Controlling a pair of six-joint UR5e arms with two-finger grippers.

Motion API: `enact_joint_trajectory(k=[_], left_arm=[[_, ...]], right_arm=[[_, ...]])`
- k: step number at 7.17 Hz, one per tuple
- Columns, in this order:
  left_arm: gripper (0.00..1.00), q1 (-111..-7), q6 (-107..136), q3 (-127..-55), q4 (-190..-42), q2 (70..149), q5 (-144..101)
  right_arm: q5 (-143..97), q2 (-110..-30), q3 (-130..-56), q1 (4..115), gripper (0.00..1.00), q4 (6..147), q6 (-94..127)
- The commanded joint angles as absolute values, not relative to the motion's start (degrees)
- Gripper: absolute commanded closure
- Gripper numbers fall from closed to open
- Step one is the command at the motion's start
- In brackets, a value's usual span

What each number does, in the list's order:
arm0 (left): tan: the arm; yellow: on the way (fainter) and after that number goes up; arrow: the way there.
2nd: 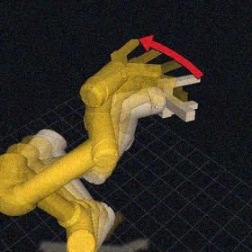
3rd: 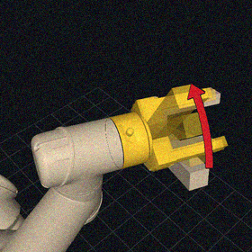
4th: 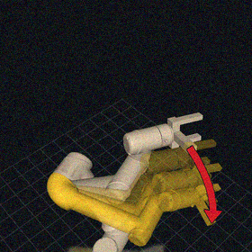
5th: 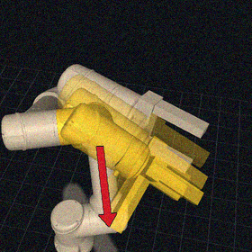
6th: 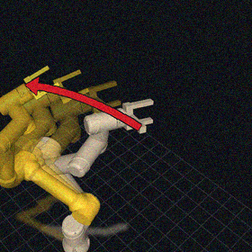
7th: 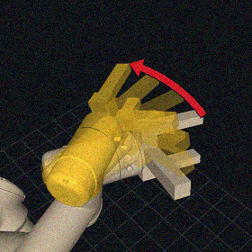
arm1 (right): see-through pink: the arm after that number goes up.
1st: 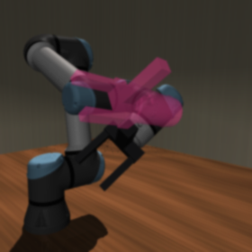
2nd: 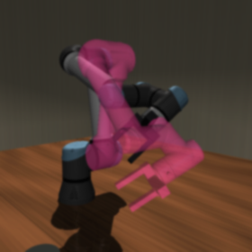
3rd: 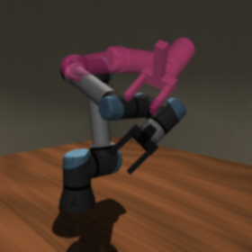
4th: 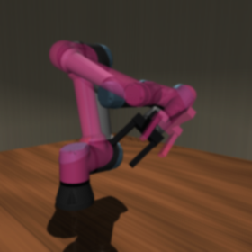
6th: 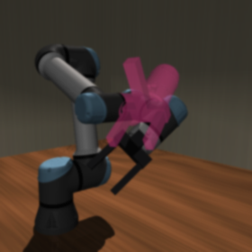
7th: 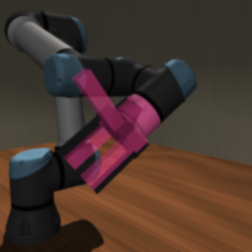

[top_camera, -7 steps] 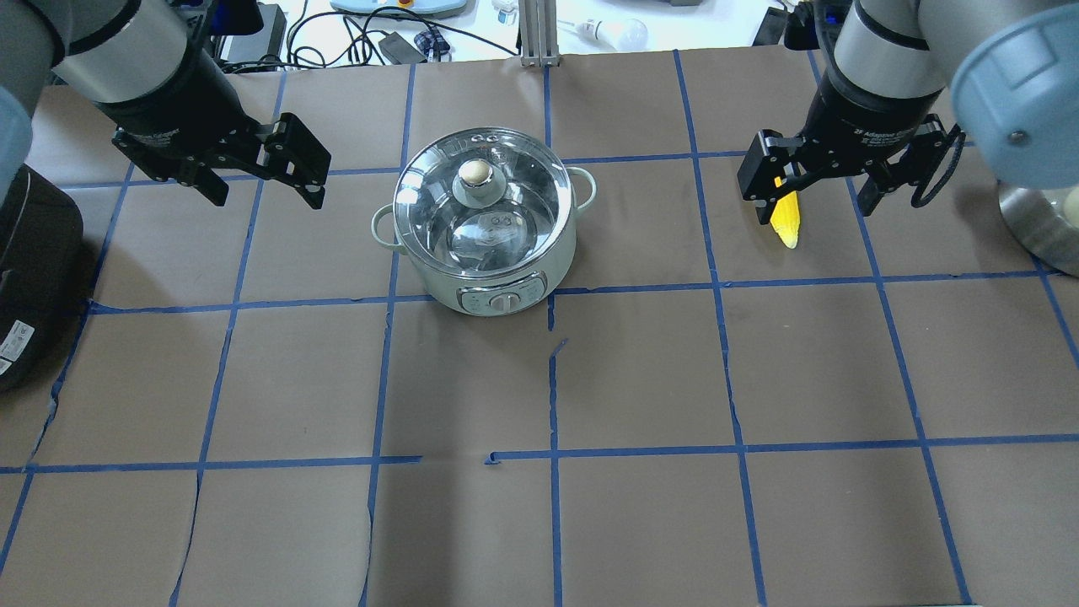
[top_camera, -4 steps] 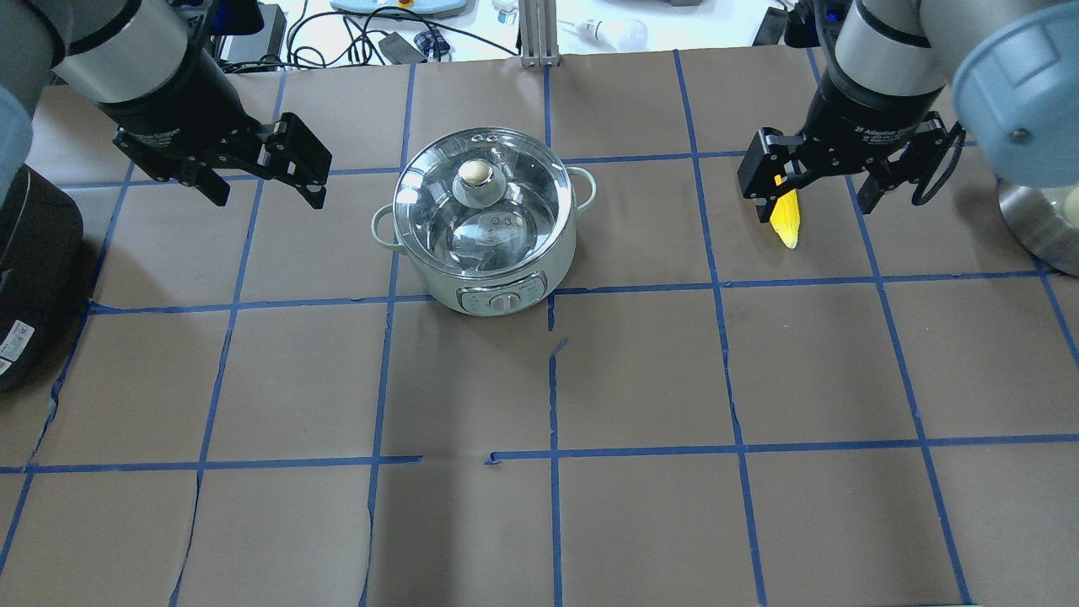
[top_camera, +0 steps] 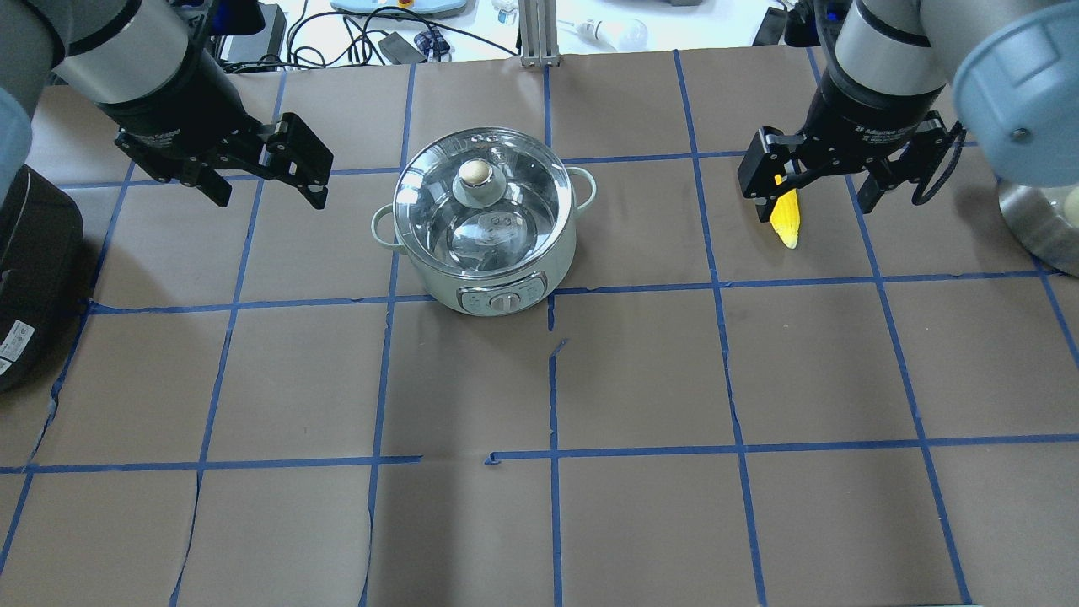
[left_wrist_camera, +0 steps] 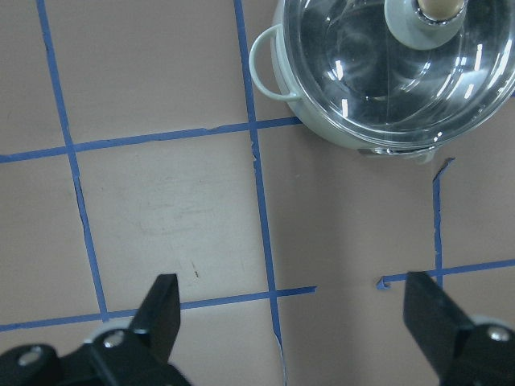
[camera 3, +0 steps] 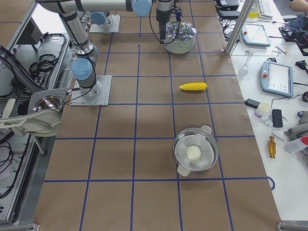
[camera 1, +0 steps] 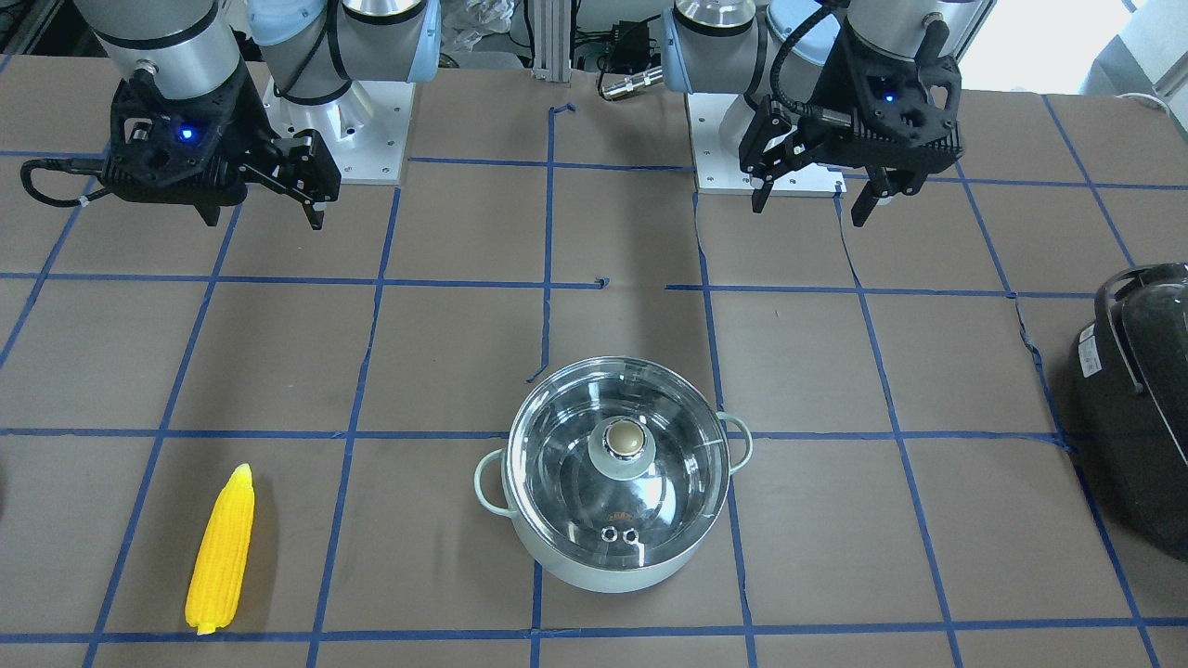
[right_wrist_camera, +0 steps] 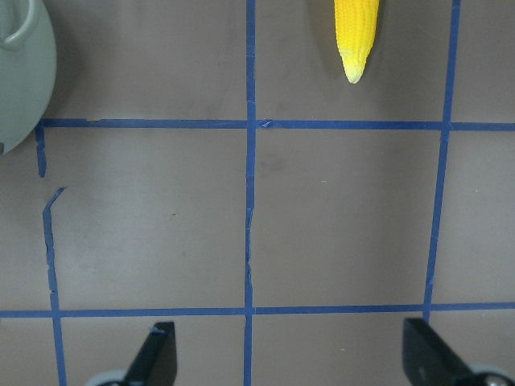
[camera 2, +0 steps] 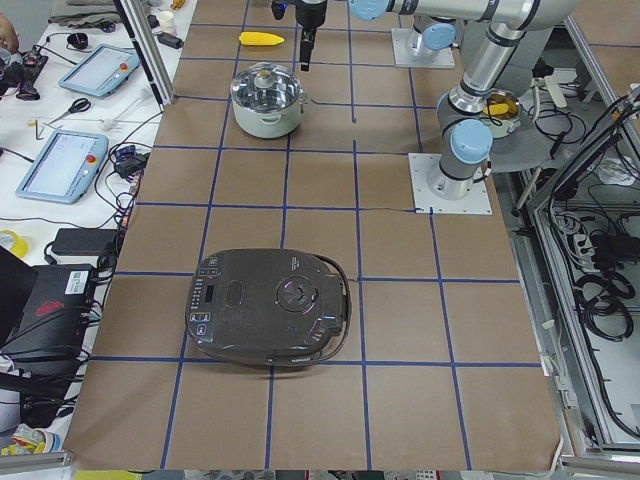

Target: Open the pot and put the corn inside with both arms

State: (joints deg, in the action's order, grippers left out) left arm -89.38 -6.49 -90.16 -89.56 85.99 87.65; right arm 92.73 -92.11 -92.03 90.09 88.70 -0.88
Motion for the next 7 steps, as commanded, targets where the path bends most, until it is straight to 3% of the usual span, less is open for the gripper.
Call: enact_joint_trajectory(k=[1, 3, 7], left_arm=[[0.0, -89.6, -6.8, -89.7, -89.7, 87.4, 88.1], [0.0, -90.3, -5.5, -87.2, -90.1, 89.6, 87.4], [0.0, -100.1, 4.3, -76.1, -81.9, 104.7, 88.1]], right_arm=[[92.6, -92.1, -92.1, 90.1, 0.0, 88.7, -0.9], [92.5, -92.1, -91.9, 90.1, 0.0, 88.7, -1.0], [94.7, -89.0, -92.1, 89.1, 0.0, 92.4, -0.6]])
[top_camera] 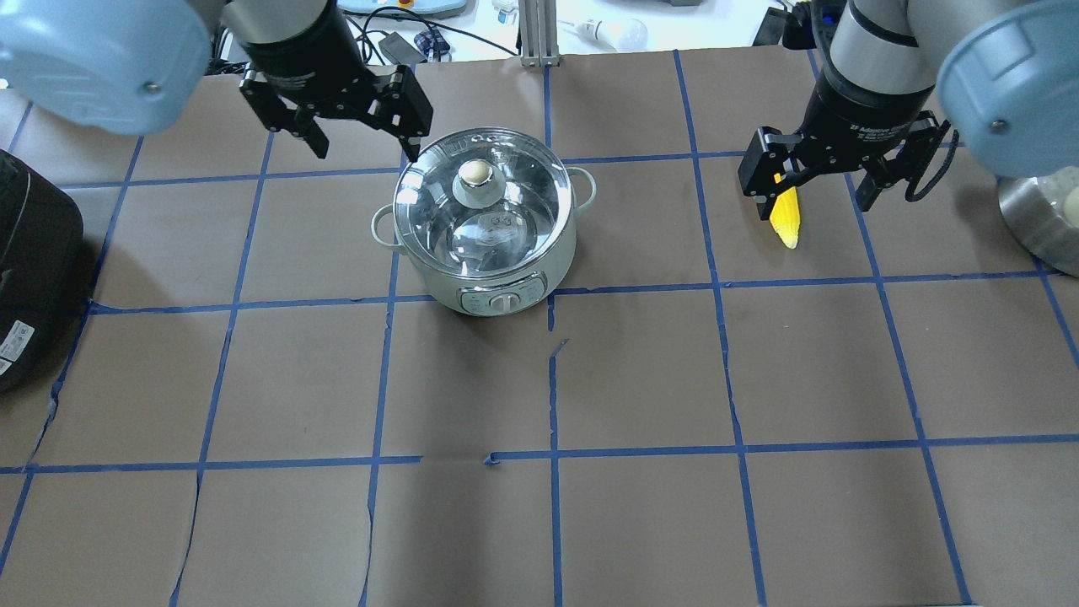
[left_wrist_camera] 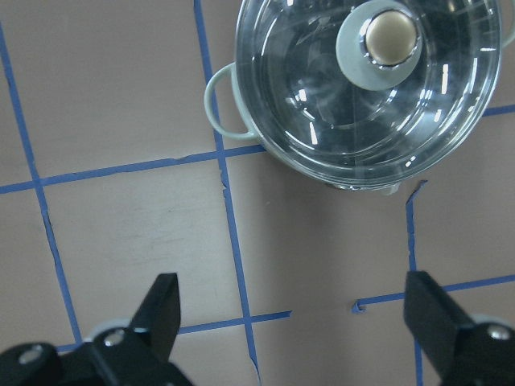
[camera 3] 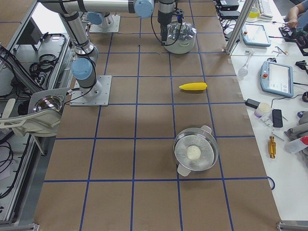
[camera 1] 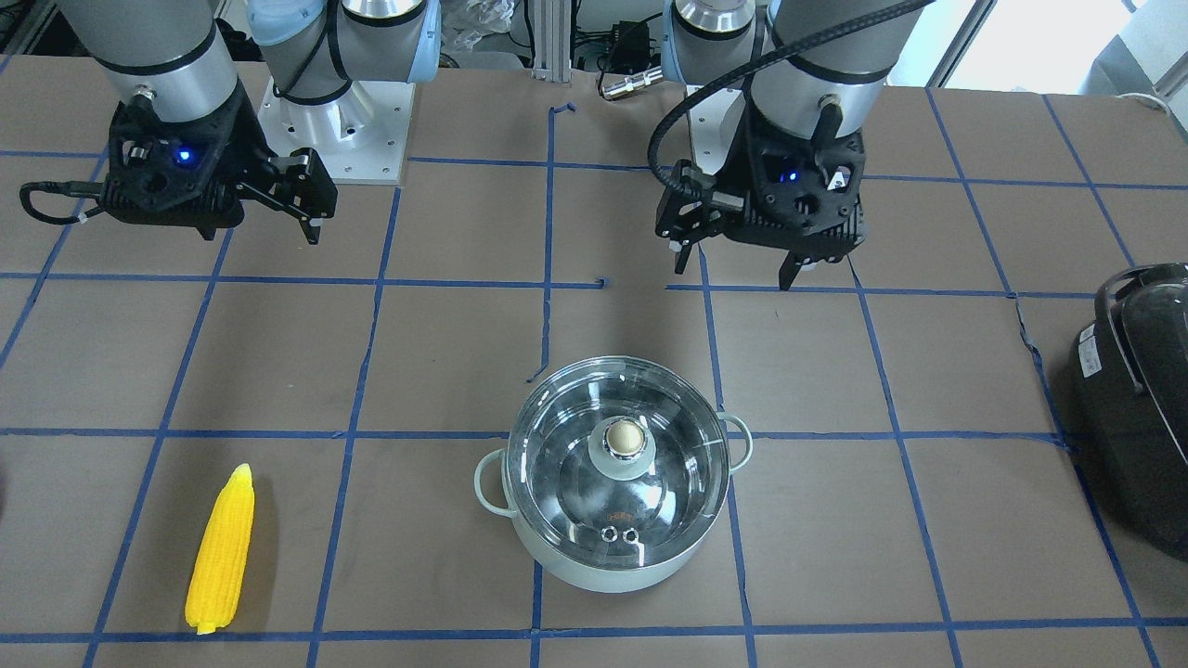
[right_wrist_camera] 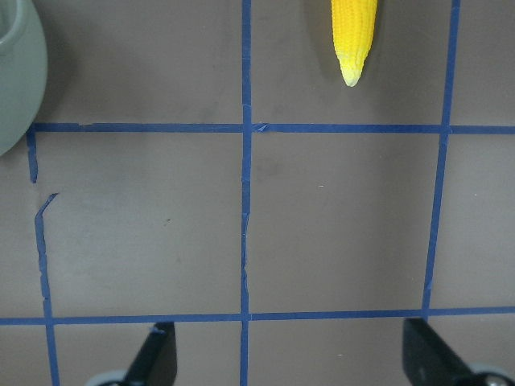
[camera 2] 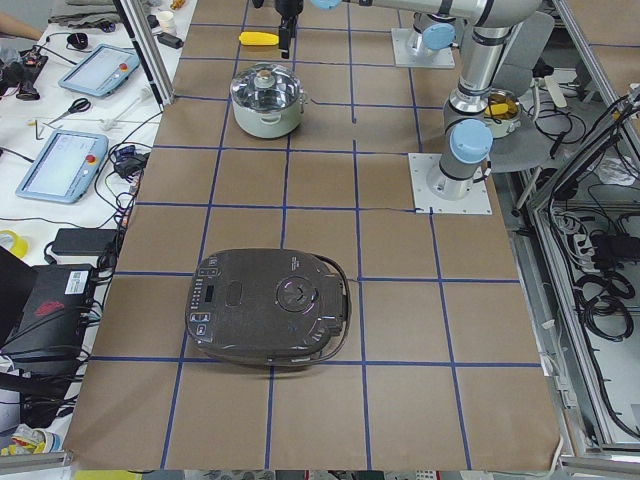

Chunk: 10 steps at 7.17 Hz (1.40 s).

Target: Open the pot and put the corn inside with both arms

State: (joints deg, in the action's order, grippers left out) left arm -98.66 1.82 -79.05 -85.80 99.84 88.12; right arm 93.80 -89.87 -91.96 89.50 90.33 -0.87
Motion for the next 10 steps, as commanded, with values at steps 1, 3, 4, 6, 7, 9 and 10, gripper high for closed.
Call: enact_joint_trajectory(k=[1, 3, 4, 6, 7, 9, 10], left_arm=[[0.0, -100.2, 5.4, -75.0, -81.3, 107.7, 88.2], [0.0, -100.6, 10.5, -75.5, -80.5, 112.1, 88.2], [0.0, -100.7, 11.5, -76.1, -78.2, 113.8, 87.7], [0.0, -101.4, 14.1, -77.2, -75.9, 115.7, 87.5], [0.0, -102.6, 15.5, -77.6, -75.9, 116.1, 88.0], [0.01, -103.5, 15.2, -77.9, -75.8, 116.4, 88.2], [0.03, -103.5, 15.4, -77.9, -75.2, 116.5, 88.2]], right_arm=[[94.6, -87.7, -92.8, 87.6, 0.0, 95.7, -0.1], [93.4, -81.7, -92.9, 83.9, 0.0, 101.5, -0.8], [93.4, -78.4, -92.9, 83.9, 0.0, 106.3, -1.1], [93.3, -72.4, -94.1, 84.0, 0.0, 116.1, -1.1], [91.9, -69.5, -95.3, 83.9, 0.0, 122.3, -1.8], [89.0, -65.8, -95.6, 83.9, 0.0, 128.6, -2.8], [88.6, -64.4, -95.7, 83.3, 0.0, 129.8, -3.7]])
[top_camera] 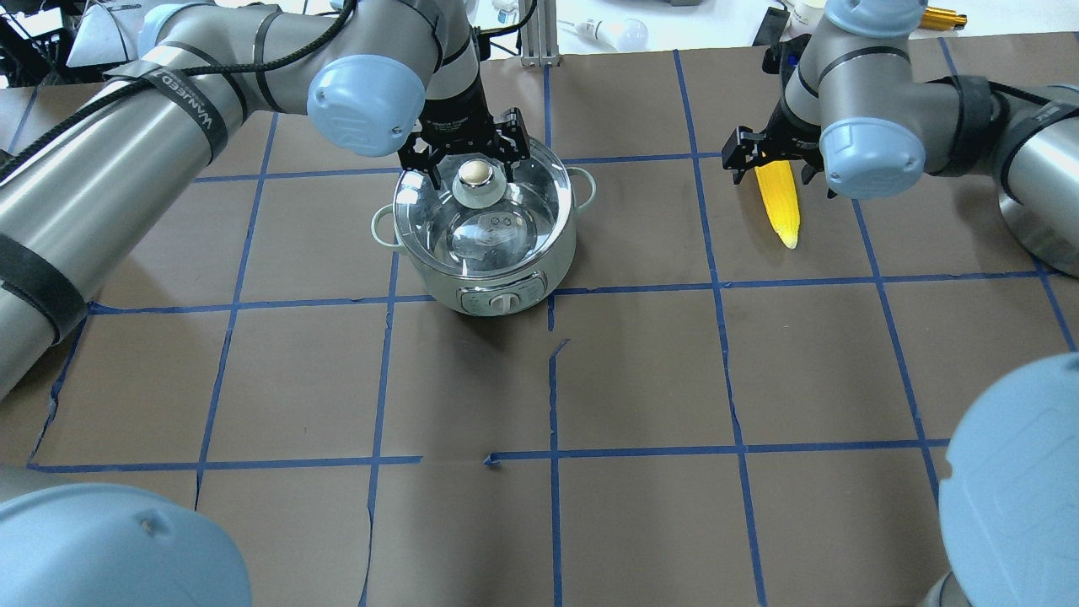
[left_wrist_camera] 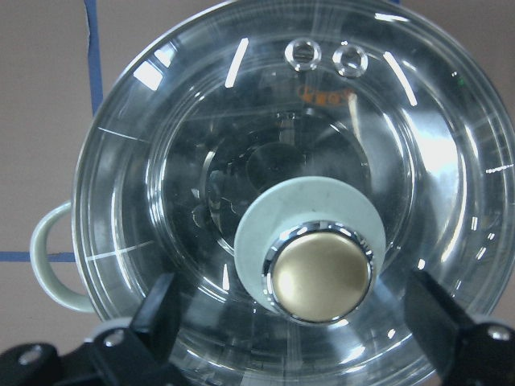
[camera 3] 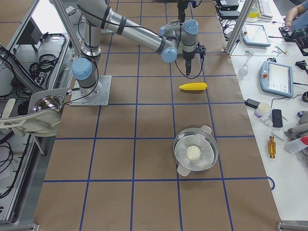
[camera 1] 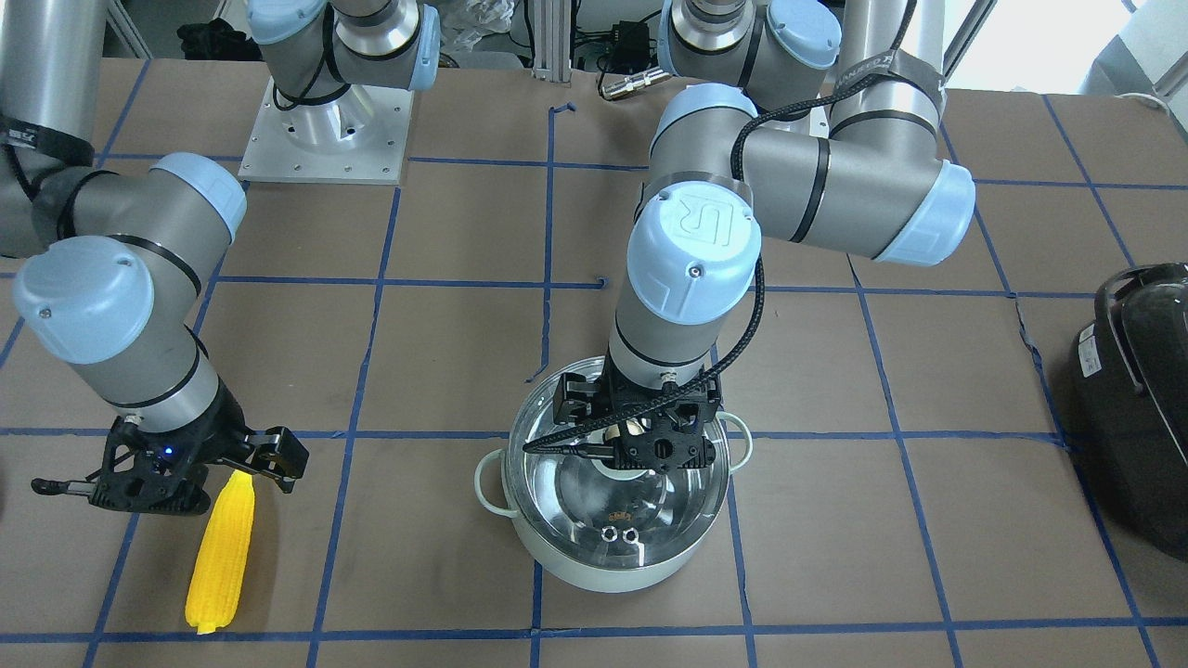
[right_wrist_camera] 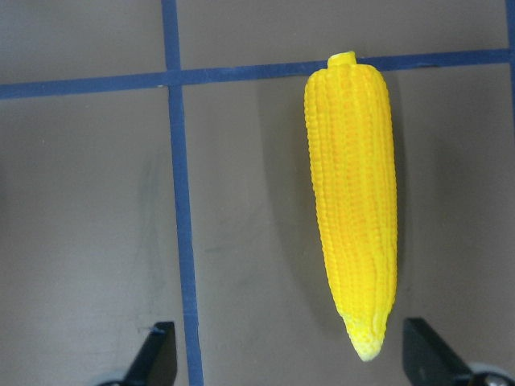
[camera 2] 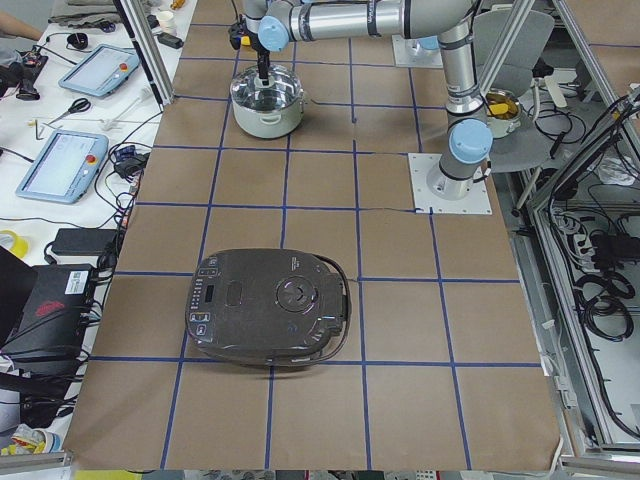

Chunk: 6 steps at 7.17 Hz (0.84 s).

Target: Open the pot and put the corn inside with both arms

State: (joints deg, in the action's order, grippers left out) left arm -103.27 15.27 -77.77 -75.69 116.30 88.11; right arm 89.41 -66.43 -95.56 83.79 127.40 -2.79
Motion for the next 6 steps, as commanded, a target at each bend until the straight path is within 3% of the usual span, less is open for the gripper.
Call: enact_joint_trajectory(k=[1, 5, 6], left_arm=[[0.1, -103.7, 15.2, -77.9, -74.9, 116.6, 88.2], [0.23, -103.7, 14.5, -78.0, -72.2, 117.8, 88.3], [0.33, -103.7, 14.3, -78.0, -72.4, 117.6, 88.2]], right_arm=[[88.3, -62.9, -95.3, 81.7, 0.0, 129.8, -9.1], [87.8, -56.6, -93.8, 79.5, 0.01, 134.5, -10.2], [87.8, -56.1, -93.5, 79.5, 0.04, 134.6, -10.2]])
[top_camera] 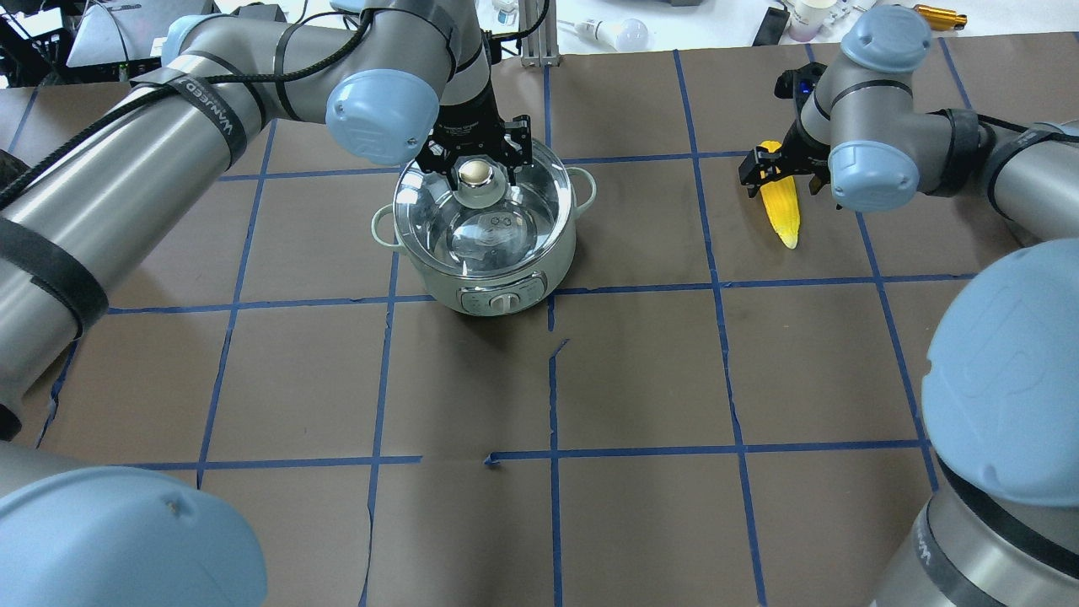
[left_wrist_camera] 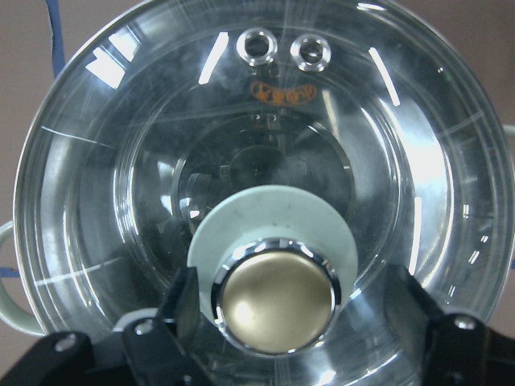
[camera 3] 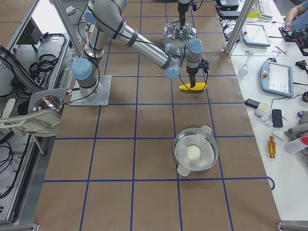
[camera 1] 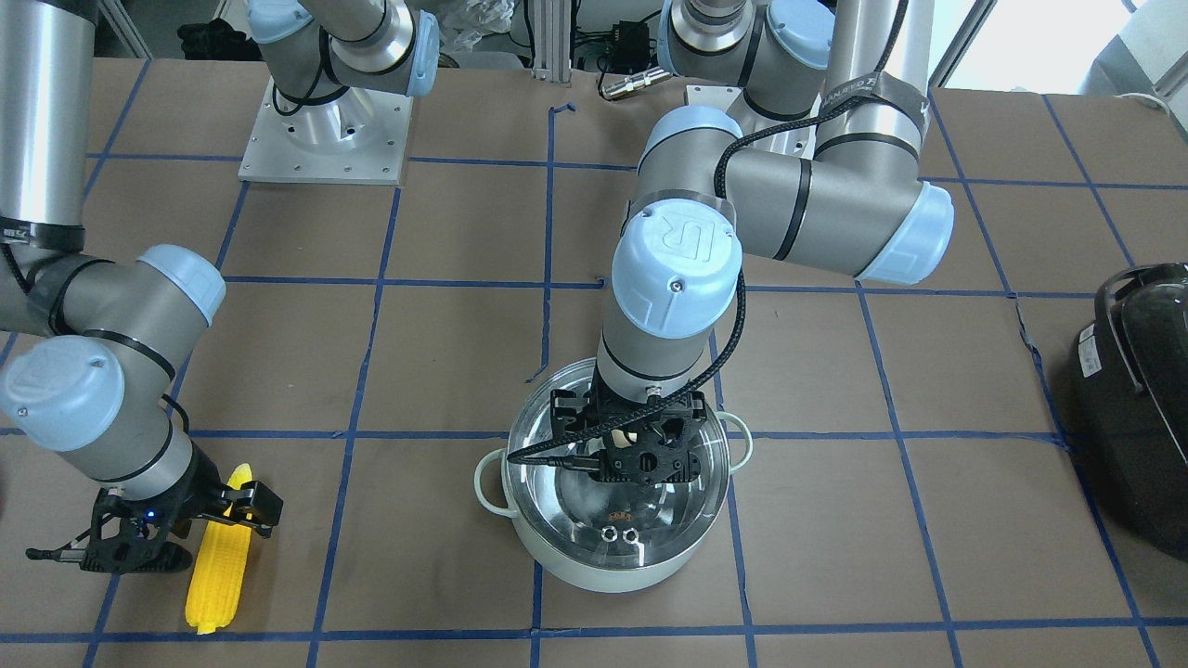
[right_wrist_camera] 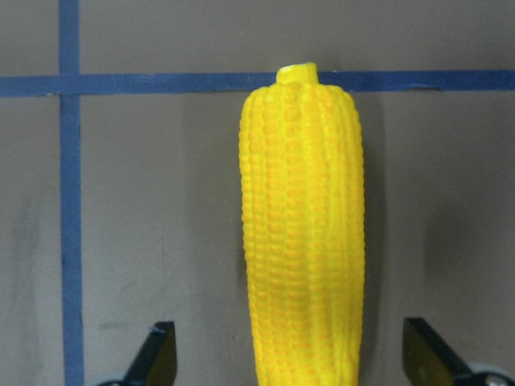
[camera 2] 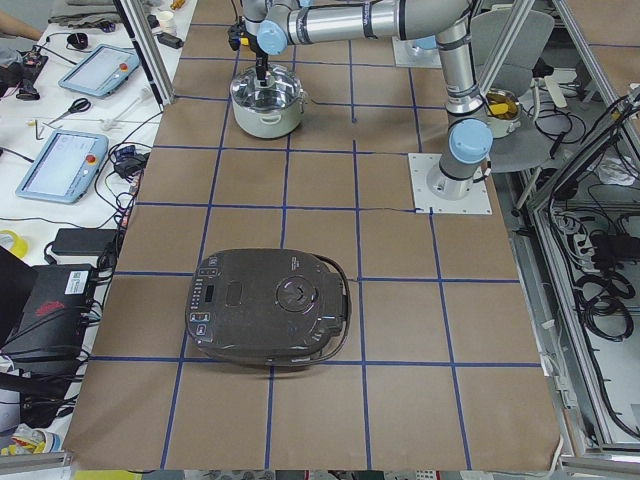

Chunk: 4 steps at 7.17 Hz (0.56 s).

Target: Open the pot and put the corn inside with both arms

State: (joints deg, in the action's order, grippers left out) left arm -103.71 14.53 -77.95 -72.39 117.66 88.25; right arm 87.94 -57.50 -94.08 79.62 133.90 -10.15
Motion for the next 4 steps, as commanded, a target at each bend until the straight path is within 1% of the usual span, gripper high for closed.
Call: enact_joint_trajectory(k=[1, 2, 3, 4], left_arm=[[0.51, -103.7, 14.2, -78.0, -72.9, 117.4, 88.2], [0.61, -103.7, 14.2, -78.3, -73.1, 117.2, 88.2], [0.82, -103.7, 14.2, -78.5, -73.2, 116.8, 88.2], [0.9, -103.7, 14.2, -78.4, -73.2, 116.2, 88.1]], right_arm=[[87.9, -55.8, -93.8, 79.5, 0.22, 134.6, -10.2], [87.9, -55.6, -94.0, 79.3, 0.54, 134.6, -10.1], [88.0, -55.6, -93.6, 79.3, 1.0, 134.3, -10.1], [88.5, -55.8, -93.2, 79.3, 1.0, 134.1, -10.3]])
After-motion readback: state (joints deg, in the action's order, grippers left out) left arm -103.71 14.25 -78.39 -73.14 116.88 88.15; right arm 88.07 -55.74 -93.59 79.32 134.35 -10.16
